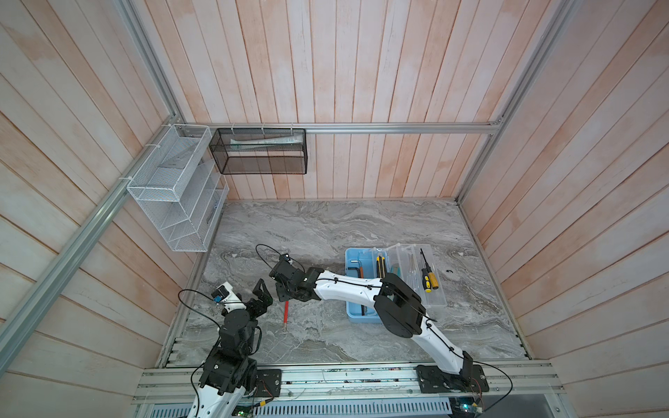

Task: Pack the tool kit
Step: 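Move the open right gripper back over the red-handled hex key, then lower the right gripper onto the red-handled hex key and close it, then lift the red-handled hex key and carry it over the blue box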

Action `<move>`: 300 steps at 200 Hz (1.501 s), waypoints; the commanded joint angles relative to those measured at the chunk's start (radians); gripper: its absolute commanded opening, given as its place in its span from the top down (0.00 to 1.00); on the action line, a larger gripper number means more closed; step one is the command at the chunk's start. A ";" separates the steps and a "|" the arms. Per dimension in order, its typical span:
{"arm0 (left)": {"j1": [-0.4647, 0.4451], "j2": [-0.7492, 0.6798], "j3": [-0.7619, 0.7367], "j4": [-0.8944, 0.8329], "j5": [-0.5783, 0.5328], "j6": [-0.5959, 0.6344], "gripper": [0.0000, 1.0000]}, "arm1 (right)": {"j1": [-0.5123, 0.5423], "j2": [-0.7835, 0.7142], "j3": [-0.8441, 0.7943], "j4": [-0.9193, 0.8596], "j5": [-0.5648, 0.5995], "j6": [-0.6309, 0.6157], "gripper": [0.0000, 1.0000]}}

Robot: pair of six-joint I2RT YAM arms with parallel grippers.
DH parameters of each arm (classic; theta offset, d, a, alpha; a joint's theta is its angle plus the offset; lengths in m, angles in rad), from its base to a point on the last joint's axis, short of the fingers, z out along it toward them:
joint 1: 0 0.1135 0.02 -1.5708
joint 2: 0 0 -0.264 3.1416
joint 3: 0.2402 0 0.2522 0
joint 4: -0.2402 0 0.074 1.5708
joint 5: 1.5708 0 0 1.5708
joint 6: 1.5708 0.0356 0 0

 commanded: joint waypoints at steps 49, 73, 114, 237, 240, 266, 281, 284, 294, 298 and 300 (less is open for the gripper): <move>-0.001 -0.005 0.003 -0.003 -0.004 0.005 0.00 | 0.014 0.134 0.186 -0.228 0.043 -0.067 0.62; 0.000 -0.006 0.004 -0.004 -0.007 0.004 0.00 | 0.019 0.174 0.252 -0.309 0.077 -0.089 0.64; 0.000 -0.005 0.003 -0.002 -0.005 0.005 0.00 | 0.020 0.171 0.255 -0.383 0.157 -0.095 0.77; 0.000 -0.001 -0.001 0.011 0.003 0.011 0.00 | -0.015 0.092 0.062 -0.241 0.074 -0.086 0.88; 0.000 -0.001 -0.001 0.011 0.003 0.011 0.00 | -0.017 0.089 0.058 -0.237 0.070 -0.085 0.88; -0.001 0.005 -0.004 0.020 0.011 0.016 0.00 | -0.030 0.042 0.020 -0.205 0.038 -0.087 0.99; 0.000 0.011 -0.003 0.023 0.013 0.016 0.00 | -0.030 0.001 -0.015 -0.174 0.051 -0.091 1.00; 0.000 0.013 -0.003 0.024 0.013 0.016 0.00 | -0.033 -0.007 -0.020 -0.171 0.055 -0.091 1.00; 0.000 0.018 -0.003 0.027 0.014 0.016 0.00 | -0.036 -0.030 -0.036 -0.160 0.068 -0.091 1.00; 0.000 0.020 -0.002 0.029 0.014 0.016 0.00 | -0.037 -0.039 -0.041 -0.160 0.071 -0.091 1.00; 0.000 0.021 -0.003 0.029 0.014 0.016 0.00 | -0.038 -0.042 -0.042 -0.161 0.072 -0.091 1.00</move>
